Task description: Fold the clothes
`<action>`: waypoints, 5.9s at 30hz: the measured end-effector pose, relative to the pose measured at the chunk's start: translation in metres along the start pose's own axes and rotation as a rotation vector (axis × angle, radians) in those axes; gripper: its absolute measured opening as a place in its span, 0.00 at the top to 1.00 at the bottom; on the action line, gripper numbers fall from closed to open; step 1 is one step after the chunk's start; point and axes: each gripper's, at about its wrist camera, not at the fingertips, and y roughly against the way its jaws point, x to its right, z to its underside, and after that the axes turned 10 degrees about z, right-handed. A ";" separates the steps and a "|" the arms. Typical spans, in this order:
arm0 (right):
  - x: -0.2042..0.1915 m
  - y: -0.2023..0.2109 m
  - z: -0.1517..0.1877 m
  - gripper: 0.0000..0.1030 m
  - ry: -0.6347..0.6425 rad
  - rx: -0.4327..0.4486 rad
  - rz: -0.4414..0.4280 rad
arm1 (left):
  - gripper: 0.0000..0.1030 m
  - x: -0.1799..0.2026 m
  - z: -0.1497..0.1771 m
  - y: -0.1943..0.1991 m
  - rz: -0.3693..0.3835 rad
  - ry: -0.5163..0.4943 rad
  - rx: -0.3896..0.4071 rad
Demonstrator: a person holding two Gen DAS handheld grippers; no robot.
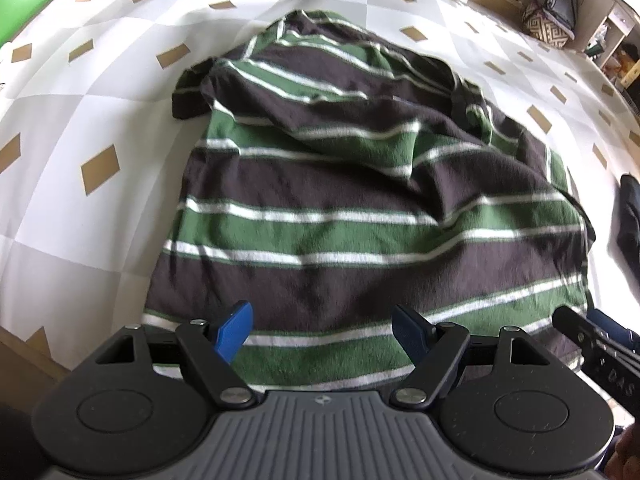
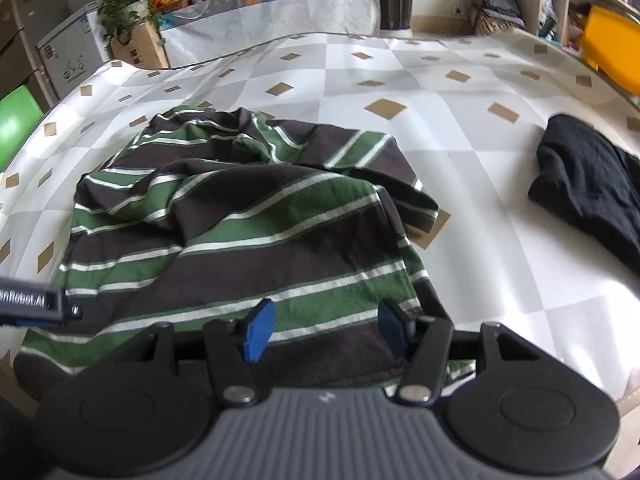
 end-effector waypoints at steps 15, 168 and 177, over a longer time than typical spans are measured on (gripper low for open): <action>-0.017 -0.012 0.013 0.36 0.147 -0.099 0.036 | 0.20 0.027 0.022 -0.018 -0.060 -0.177 -0.082; -0.048 -0.076 -0.147 0.42 0.356 -0.085 -0.165 | 0.32 0.038 -0.098 -0.057 0.034 -0.044 -0.188; -0.062 -0.095 -0.153 0.41 0.399 -0.077 -0.166 | 0.32 0.045 -0.110 -0.069 0.001 -0.068 -0.169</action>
